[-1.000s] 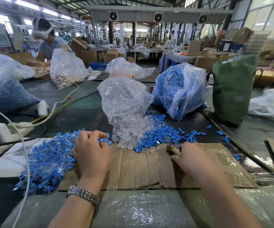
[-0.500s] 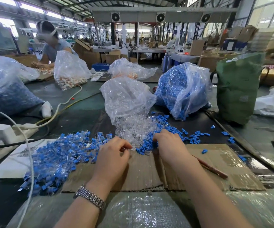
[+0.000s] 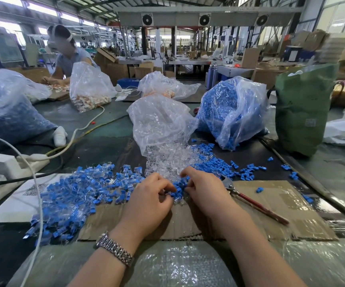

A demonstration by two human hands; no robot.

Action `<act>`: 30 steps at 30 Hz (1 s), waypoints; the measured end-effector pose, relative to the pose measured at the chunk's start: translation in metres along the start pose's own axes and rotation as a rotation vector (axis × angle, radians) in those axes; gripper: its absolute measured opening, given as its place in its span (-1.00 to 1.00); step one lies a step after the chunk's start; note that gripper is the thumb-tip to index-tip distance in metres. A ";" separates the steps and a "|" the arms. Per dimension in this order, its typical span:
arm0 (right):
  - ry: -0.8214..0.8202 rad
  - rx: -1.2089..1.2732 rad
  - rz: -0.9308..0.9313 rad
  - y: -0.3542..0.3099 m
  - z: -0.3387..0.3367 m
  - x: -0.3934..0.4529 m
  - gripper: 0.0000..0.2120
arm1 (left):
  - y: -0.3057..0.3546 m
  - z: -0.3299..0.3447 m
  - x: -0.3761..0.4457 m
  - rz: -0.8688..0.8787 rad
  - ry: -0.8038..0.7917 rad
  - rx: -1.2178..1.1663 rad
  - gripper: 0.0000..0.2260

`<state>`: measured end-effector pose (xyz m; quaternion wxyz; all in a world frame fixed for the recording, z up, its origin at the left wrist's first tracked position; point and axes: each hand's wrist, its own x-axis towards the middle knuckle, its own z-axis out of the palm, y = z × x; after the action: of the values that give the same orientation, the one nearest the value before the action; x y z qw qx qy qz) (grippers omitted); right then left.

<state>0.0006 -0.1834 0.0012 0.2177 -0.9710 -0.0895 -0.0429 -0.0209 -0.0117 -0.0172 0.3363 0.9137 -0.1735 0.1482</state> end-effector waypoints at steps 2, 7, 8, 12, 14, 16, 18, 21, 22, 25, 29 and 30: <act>-0.003 0.015 0.002 0.004 -0.001 0.000 -0.69 | 0.002 0.001 -0.002 0.041 -0.037 0.009 -0.92; -0.015 -0.049 -0.004 0.007 -0.002 0.002 -0.87 | 0.002 0.004 -0.002 0.062 -0.061 0.129 -0.89; -0.019 -0.060 -0.012 0.007 -0.002 0.001 -0.89 | 0.002 0.005 -0.002 0.054 -0.065 0.148 -0.89; 0.065 -0.023 -0.019 0.006 -0.004 -0.003 -0.92 | 0.000 0.005 -0.001 0.026 -0.085 0.171 -0.92; 0.137 0.131 -0.015 0.008 -0.006 -0.004 -0.96 | 0.001 0.003 -0.002 0.001 -0.085 0.121 -0.96; 0.152 0.331 -0.001 0.011 -0.009 -0.005 -0.98 | 0.001 -0.001 -0.001 -0.079 -0.051 -0.043 -0.95; 0.138 0.518 -0.013 0.012 -0.011 -0.005 -0.94 | 0.000 -0.006 0.000 -0.187 -0.017 -0.239 -0.90; 0.126 0.677 -0.093 0.010 -0.011 -0.004 -0.88 | -0.002 -0.012 0.002 -0.316 -0.035 -0.485 -0.85; 0.131 0.691 -0.118 0.009 -0.011 -0.005 -0.87 | -0.001 -0.013 0.002 -0.359 -0.042 -0.571 -0.85; 0.145 0.719 -0.156 0.006 -0.011 -0.006 -0.88 | 0.002 -0.015 0.003 -0.452 -0.059 -0.815 -0.86; 0.133 0.715 -0.186 0.003 -0.010 -0.009 -0.90 | 0.006 -0.017 0.002 -0.465 -0.081 -1.022 -0.83; 0.135 0.709 -0.191 0.002 -0.010 -0.010 -0.91 | 0.006 -0.017 0.002 -0.461 -0.088 -1.056 -0.83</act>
<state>-0.0089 -0.1910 0.0084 0.5407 -0.8176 -0.1745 -0.0934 -0.0243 -0.0047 -0.0007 0.7629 0.6414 -0.0344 -0.0736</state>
